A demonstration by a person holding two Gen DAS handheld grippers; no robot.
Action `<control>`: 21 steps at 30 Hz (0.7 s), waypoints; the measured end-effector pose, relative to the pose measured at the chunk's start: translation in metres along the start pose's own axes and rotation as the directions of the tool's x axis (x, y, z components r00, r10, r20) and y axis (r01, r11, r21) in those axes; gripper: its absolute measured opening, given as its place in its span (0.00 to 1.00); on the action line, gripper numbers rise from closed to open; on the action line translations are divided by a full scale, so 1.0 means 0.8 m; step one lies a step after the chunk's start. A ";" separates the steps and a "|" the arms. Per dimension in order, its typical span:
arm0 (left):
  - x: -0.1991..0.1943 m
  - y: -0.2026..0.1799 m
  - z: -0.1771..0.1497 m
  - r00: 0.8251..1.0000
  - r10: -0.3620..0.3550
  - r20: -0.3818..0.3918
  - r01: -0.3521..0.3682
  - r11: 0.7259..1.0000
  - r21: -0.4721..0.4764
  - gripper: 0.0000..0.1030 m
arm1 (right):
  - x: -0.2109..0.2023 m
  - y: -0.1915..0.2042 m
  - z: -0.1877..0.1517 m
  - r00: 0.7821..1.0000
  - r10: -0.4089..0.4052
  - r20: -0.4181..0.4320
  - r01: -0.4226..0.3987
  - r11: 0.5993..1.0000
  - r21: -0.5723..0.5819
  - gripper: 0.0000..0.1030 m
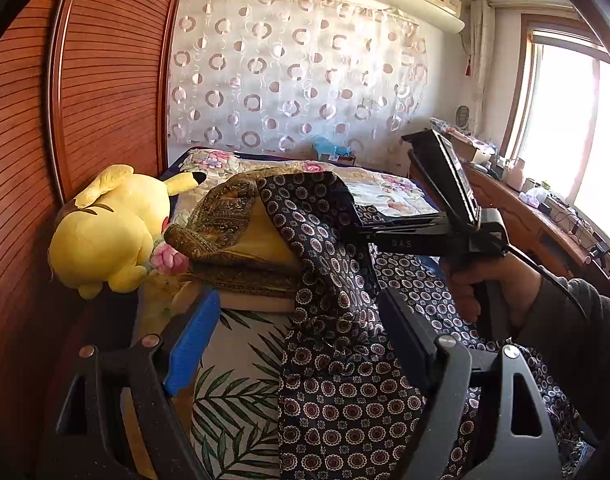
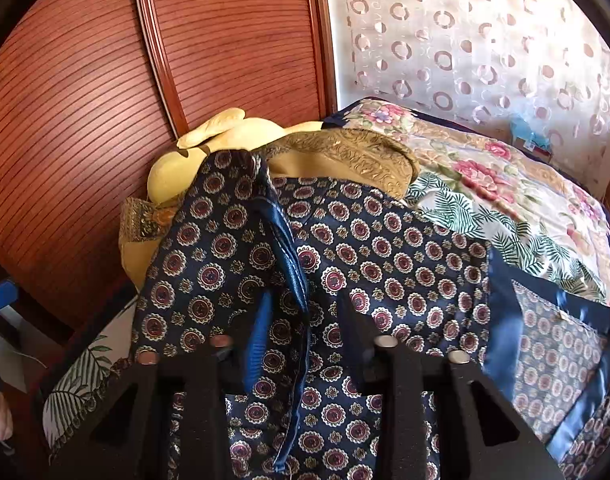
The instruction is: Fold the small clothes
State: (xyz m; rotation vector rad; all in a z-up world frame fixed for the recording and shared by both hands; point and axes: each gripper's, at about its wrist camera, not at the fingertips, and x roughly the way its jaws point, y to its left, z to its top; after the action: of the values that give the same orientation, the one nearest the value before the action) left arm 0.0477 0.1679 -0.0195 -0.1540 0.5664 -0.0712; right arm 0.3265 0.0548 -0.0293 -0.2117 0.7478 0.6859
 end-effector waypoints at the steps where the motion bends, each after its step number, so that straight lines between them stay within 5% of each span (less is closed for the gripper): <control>1: 0.001 0.000 0.000 1.000 0.001 -0.003 -0.001 1.000 0.001 0.79 | -0.003 0.002 0.001 1.000 0.007 -0.006 -0.007 1.000 -0.006 0.03; 10: 0.004 -0.006 -0.002 1.000 -0.007 -0.002 0.007 1.000 0.009 0.79 | -0.078 -0.045 -0.018 0.999 -0.040 0.016 0.040 0.998 0.043 0.02; 21: 0.018 -0.026 -0.003 1.000 -0.011 -0.029 0.012 0.999 0.035 0.79 | -0.081 -0.049 -0.036 0.992 -0.105 -0.070 0.107 0.994 0.037 0.12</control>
State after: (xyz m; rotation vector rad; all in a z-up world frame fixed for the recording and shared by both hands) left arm 0.0580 0.1458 -0.0257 -0.1224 0.5930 -0.0951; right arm 0.3014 -0.0190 -0.0083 -0.2368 0.8094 0.5643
